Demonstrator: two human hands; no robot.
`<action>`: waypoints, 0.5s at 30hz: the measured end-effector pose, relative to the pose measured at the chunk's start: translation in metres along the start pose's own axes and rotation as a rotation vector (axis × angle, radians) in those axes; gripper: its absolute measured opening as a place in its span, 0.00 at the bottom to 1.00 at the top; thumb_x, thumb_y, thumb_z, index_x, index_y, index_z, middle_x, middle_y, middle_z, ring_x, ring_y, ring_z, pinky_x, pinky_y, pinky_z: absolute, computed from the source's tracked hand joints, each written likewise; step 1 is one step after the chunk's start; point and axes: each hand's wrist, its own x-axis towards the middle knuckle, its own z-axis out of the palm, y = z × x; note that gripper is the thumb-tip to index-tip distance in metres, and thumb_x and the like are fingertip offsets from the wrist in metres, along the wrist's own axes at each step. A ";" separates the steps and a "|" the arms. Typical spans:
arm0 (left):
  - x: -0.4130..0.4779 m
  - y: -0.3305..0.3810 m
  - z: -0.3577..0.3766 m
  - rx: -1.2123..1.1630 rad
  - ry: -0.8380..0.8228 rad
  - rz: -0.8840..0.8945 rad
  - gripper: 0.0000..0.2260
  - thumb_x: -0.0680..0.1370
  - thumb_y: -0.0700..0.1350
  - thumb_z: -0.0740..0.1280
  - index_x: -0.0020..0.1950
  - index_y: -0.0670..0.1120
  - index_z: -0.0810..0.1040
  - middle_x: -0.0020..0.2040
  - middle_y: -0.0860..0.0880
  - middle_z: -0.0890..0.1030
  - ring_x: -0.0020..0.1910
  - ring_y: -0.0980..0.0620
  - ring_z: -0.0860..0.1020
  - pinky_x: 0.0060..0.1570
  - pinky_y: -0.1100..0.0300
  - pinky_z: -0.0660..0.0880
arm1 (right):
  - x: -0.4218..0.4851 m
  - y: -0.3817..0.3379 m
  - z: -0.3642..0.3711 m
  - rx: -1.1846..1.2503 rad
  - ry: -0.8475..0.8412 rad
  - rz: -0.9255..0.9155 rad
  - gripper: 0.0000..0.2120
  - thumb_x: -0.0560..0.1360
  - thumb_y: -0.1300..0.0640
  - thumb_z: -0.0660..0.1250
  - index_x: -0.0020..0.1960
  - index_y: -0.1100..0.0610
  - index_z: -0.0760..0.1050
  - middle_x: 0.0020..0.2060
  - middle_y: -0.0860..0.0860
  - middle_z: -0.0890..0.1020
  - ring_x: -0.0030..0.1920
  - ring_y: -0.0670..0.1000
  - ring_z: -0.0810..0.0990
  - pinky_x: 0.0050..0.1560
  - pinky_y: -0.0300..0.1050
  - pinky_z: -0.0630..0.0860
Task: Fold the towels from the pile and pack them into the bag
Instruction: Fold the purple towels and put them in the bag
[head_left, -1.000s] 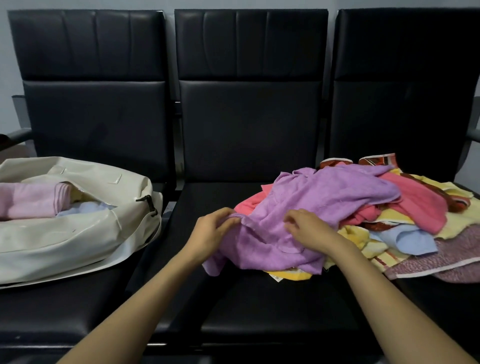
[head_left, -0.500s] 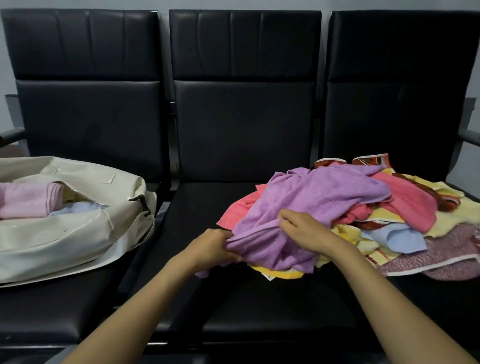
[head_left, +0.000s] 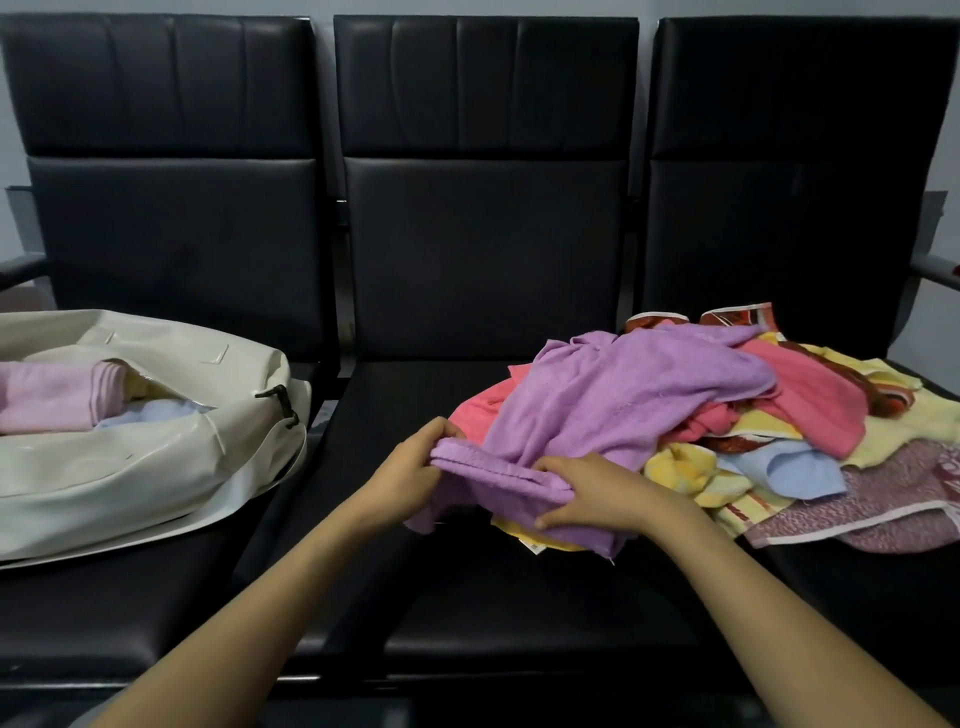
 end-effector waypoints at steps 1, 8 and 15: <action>-0.002 0.003 0.000 -0.049 -0.011 0.016 0.13 0.73 0.30 0.58 0.49 0.45 0.74 0.44 0.52 0.79 0.42 0.57 0.75 0.44 0.61 0.73 | 0.000 -0.003 0.000 -0.012 0.002 -0.022 0.11 0.73 0.45 0.67 0.54 0.45 0.74 0.46 0.47 0.81 0.47 0.51 0.78 0.47 0.46 0.74; -0.003 -0.010 -0.019 0.209 -0.105 0.075 0.13 0.66 0.51 0.76 0.47 0.52 0.80 0.41 0.55 0.82 0.40 0.60 0.78 0.42 0.63 0.76 | 0.009 -0.004 0.003 0.101 0.013 -0.006 0.10 0.80 0.53 0.57 0.47 0.52 0.75 0.44 0.48 0.80 0.47 0.51 0.78 0.47 0.44 0.74; 0.001 -0.027 -0.023 0.926 -0.032 -0.059 0.09 0.77 0.49 0.64 0.56 0.52 0.78 0.53 0.49 0.76 0.54 0.45 0.78 0.45 0.55 0.70 | 0.016 -0.007 0.010 0.309 -0.003 0.026 0.07 0.80 0.53 0.56 0.44 0.47 0.70 0.37 0.50 0.76 0.37 0.49 0.74 0.45 0.50 0.74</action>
